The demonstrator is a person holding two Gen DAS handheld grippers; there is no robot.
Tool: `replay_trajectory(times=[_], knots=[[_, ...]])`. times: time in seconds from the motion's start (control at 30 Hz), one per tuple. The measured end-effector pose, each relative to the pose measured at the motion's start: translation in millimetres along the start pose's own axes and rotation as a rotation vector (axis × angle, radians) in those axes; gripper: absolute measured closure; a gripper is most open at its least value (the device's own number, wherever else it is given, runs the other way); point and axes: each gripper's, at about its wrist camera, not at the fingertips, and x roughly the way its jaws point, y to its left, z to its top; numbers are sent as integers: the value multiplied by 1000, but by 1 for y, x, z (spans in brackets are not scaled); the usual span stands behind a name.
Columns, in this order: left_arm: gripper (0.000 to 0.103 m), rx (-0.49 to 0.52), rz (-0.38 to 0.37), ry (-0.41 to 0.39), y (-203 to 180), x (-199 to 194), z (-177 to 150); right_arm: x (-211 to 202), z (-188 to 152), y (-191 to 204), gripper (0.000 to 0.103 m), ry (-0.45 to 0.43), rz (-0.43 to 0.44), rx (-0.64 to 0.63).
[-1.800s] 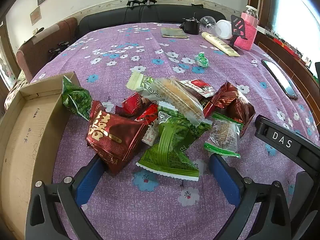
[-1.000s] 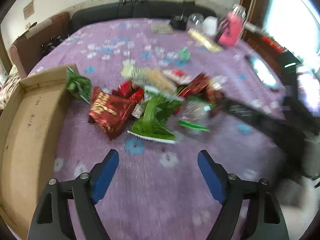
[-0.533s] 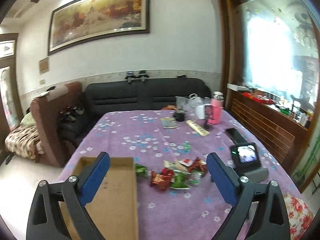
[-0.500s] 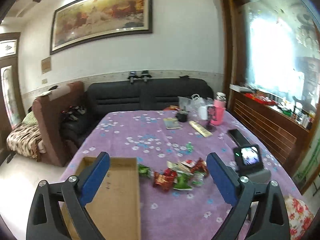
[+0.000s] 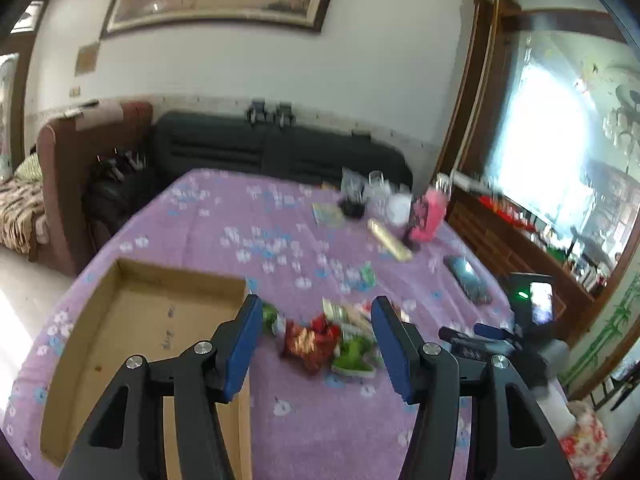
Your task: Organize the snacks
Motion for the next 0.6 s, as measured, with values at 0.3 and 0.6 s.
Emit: replay_trajectory(times=[0.3,0.6], knots=[[8,-62,18,16,30,12,7,8,-5,90,37,103,333,-73],[25,-29,-13,187,33,66,-9,51,-16,104,69,200,300,-32]])
